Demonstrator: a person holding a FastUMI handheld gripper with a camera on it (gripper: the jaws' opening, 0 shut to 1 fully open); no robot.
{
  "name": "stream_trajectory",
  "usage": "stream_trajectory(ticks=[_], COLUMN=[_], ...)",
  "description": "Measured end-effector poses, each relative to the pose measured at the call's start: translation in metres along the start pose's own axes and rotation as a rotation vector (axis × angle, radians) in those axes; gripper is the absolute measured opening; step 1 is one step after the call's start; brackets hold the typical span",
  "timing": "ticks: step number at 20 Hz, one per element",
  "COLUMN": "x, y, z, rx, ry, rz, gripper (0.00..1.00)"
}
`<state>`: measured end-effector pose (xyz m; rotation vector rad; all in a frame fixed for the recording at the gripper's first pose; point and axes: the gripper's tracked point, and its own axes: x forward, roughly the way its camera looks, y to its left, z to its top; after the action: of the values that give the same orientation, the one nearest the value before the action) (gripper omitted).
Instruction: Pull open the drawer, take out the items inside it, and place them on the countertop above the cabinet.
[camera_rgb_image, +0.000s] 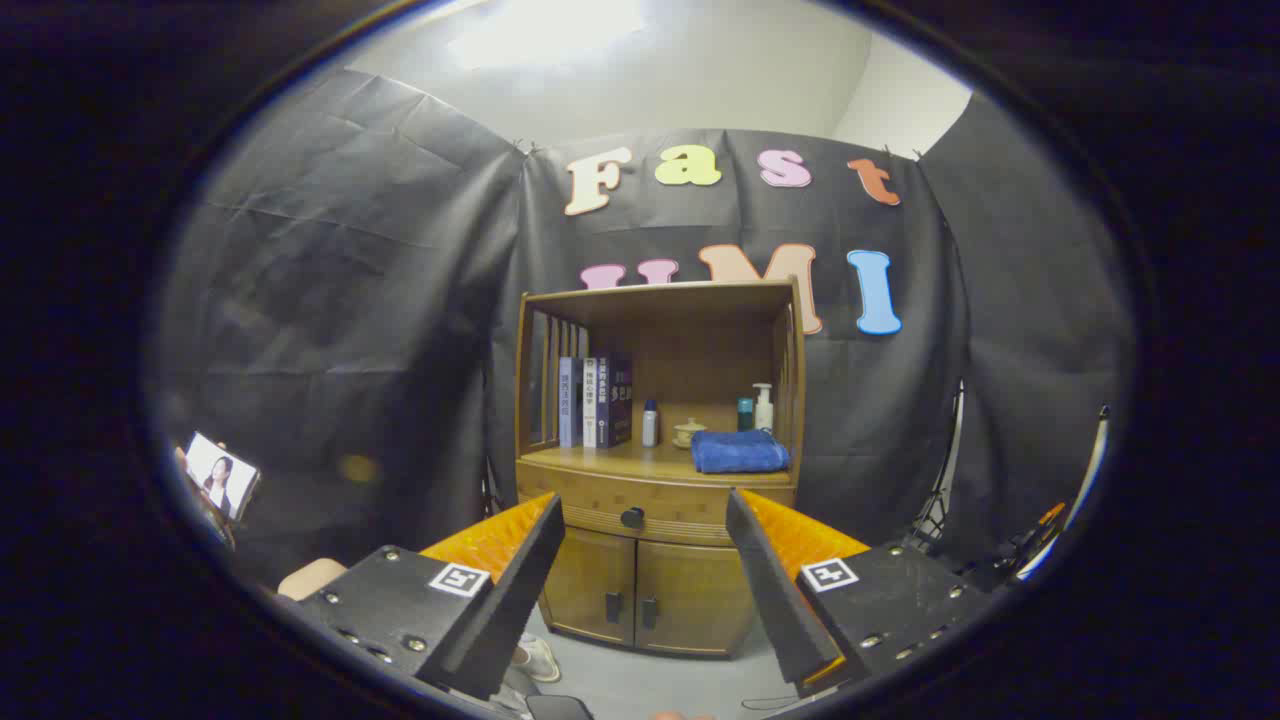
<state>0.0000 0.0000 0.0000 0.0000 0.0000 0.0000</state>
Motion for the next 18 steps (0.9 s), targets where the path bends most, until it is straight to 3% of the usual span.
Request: stream_trajectory(ticks=[18], x=[0.0046], y=[-0.0060], z=[-0.0057], rx=[-0.007], ry=[0.010], rz=[-0.018], gripper=[0.97])
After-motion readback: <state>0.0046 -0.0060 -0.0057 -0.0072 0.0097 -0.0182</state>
